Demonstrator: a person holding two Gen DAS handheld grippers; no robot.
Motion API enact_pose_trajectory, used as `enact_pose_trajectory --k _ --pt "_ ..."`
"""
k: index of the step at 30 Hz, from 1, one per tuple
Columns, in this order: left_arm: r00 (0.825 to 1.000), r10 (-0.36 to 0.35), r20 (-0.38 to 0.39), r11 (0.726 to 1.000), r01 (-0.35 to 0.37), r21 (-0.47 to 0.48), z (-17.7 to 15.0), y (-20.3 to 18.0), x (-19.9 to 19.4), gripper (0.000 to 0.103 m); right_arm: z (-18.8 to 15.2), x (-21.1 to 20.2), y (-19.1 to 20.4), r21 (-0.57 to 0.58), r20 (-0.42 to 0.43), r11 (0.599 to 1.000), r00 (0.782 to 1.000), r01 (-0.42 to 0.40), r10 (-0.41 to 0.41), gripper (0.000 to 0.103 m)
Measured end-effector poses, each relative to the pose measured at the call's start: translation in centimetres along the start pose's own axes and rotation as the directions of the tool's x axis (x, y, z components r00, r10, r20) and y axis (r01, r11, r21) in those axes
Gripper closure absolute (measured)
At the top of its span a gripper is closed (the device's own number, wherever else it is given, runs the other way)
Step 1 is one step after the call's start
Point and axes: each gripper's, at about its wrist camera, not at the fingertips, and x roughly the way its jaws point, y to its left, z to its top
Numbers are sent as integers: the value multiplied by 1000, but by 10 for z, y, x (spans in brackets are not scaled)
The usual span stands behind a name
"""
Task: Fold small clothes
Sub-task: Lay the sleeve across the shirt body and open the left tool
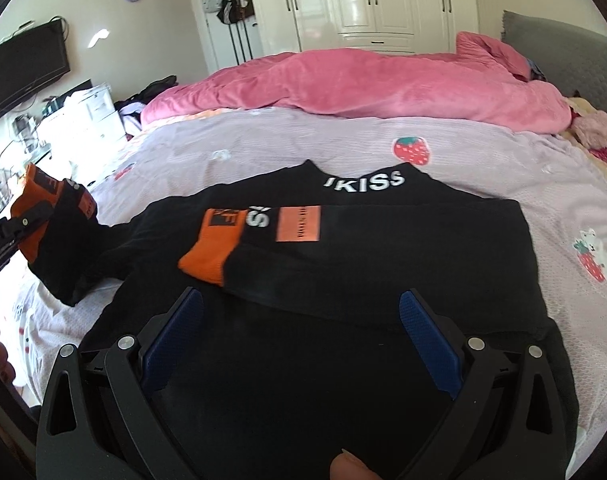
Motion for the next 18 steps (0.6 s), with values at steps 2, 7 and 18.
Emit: enact_pose_trajectory --k 2,7,18 --pt "999 -23 -22 1000 23 16 -3 -14 7 95 2 -2 -10 28 3 1000 1000 -8 8 5" --pt "997 -43 -64 997 47 65 -11 -44 20 95 8 -11 -26 68 28 998 1000 -3 1 5" --pt "969 -170 -180 981 184 64 -27 -68 32 71 12 -14 -62 183 36 983 999 -1 -6 5"
